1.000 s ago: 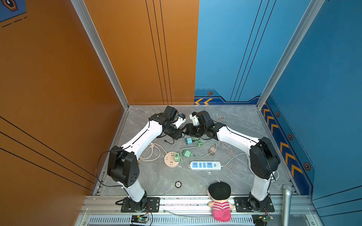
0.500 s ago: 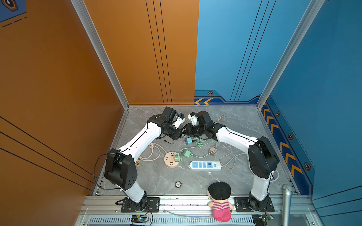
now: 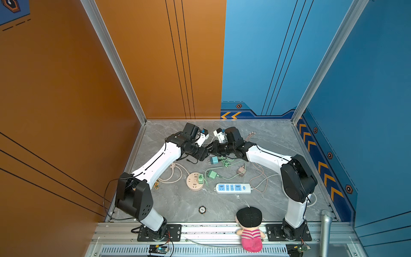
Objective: Insert the plug
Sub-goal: 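Raise the teal charger held by both grippers toward the robot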
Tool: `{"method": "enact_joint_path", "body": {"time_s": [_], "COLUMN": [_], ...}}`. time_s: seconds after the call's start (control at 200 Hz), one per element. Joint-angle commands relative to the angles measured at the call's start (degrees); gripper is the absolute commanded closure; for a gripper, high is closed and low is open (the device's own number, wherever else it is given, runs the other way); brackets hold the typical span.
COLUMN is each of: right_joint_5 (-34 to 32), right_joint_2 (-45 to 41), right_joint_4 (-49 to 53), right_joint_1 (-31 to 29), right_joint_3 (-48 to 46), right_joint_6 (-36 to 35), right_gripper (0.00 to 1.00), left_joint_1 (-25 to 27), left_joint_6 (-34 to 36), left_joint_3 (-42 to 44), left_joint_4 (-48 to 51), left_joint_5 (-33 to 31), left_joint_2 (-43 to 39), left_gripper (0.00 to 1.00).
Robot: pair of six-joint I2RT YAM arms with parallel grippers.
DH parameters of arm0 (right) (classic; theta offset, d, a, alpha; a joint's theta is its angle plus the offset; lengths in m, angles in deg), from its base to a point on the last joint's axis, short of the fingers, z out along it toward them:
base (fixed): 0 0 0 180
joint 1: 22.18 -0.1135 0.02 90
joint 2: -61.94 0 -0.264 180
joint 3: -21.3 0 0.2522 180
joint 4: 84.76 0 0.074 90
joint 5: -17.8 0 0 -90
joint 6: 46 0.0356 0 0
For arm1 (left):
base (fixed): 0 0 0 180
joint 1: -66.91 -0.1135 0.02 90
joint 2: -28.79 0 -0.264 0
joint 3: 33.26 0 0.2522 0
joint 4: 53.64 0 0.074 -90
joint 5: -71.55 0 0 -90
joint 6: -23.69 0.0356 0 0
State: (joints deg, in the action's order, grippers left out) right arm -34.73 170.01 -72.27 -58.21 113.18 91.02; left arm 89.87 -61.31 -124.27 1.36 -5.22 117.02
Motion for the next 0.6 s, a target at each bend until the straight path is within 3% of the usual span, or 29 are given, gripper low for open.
{"method": "enact_joint_path", "body": {"time_s": [0.0, 0.215, 0.39, 0.486, 0.596], "right_joint_5": [3.9, 8.7, 18.3, 24.6, 25.2], "right_joint_2": [-2.8, -4.6, -6.0, -6.0, -7.0], "right_joint_4": [3.6, 1.8, -10.4, -16.3, -15.4], "right_joint_1": [1.4, 4.4, 4.6, 4.2, 3.8], "right_joint_3": [0.1, -0.4, -1.8, -1.9, -2.3], "right_joint_6": [-9.3, -12.8, -11.8, -9.3, -11.0], "right_gripper": [1.00, 1.00, 1.00, 1.00, 1.00], "left_joint_1": [-5.3, -12.6, -15.3, -15.3, -15.2], "left_joint_6": [-0.3, 1.3, 4.6, 5.3, 6.2], "left_joint_3": [-0.3, -2.1, 0.1, -0.4, -2.7], "left_joint_4": [2.1, 10.9, 12.4, 12.5, 13.6], "left_joint_5": [9.2, 18.0, 36.1, 37.3, 37.0], "left_joint_2": [-6.3, -9.6, -8.1, -7.6, -7.0], "left_gripper": [0.19, 0.19, 0.27, 0.37, 0.44]}}
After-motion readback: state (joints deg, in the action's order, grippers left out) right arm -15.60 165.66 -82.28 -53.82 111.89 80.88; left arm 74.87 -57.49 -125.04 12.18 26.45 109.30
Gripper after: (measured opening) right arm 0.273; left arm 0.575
